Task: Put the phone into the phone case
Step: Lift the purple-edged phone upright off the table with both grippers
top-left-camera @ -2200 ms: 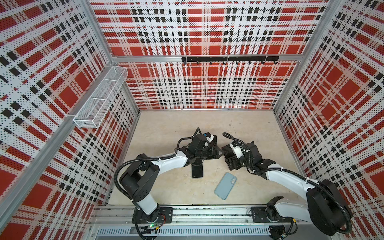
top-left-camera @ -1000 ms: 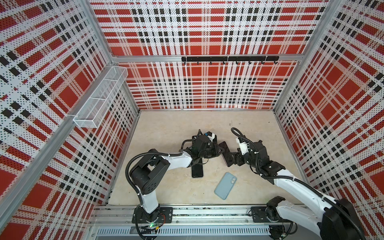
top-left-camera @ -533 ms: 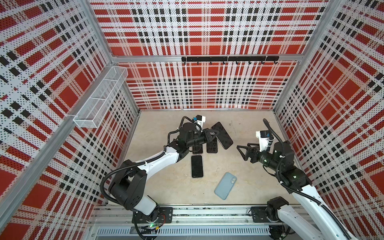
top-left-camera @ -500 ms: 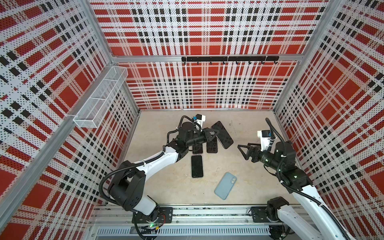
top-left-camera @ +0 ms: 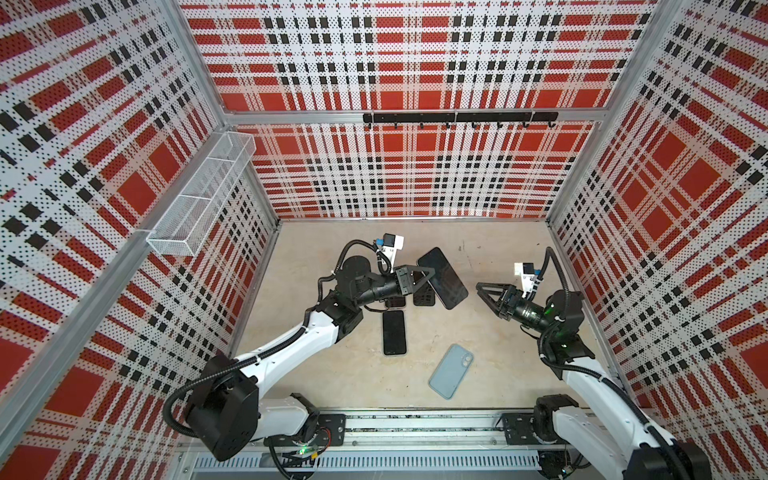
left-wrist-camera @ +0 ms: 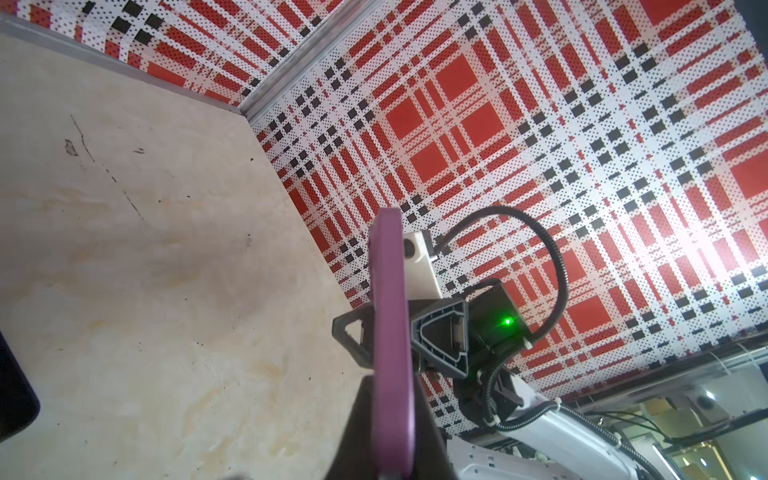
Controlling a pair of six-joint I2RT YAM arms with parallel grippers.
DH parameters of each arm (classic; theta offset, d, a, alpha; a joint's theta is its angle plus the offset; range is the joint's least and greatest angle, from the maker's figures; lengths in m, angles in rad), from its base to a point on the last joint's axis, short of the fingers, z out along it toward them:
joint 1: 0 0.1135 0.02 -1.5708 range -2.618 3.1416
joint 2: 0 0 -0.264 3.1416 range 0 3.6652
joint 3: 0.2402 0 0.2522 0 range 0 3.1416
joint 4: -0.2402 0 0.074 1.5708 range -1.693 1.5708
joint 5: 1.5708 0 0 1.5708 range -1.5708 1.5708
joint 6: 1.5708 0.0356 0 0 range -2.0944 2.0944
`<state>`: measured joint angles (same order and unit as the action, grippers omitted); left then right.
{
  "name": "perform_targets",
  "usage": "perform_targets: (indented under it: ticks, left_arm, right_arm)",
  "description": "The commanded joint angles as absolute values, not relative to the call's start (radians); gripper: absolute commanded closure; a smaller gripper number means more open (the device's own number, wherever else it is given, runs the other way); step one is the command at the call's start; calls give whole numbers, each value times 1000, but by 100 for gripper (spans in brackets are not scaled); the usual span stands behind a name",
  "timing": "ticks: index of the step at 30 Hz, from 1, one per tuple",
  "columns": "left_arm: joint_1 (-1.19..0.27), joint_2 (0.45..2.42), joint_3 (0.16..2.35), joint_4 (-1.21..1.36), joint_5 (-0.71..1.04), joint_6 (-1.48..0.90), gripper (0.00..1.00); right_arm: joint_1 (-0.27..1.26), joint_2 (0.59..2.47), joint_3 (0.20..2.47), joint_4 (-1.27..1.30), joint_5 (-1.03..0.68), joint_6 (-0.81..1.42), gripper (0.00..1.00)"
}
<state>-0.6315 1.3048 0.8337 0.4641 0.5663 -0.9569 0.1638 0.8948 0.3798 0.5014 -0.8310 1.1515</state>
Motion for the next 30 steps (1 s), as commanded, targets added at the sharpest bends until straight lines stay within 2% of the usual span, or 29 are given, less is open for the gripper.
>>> perform_targets:
  ticks: [1, 8, 18, 22, 26, 29, 30]
  left_arm:
    - [-653, 1321, 839, 629, 519, -1024, 100]
    - [-671, 1336, 843, 655, 501, -1034, 100]
    - [-697, 1369, 813, 776, 498, -1089, 100]
    - [-698, 1395, 813, 824, 522, -1121, 97]
    - [-697, 1409, 816, 841, 528, -1136, 90]
    - [-695, 1414, 823, 839, 530, -1134, 71]
    - [-692, 1415, 825, 834, 530, -1132, 64]
  right_arm:
    - [260, 904, 368, 774, -750, 1243, 24]
    - [415, 971, 340, 985, -591, 1266, 34]
    - [452, 1054, 337, 1210, -500, 1301, 64]
    - [453, 1073, 346, 1229, -497, 1301, 79]
    - [452, 1087, 349, 1256, -492, 1301, 91]
    - [452, 1085, 350, 1258, -488, 1297, 100]
    - [453, 1082, 350, 1255, -483, 1297, 100]
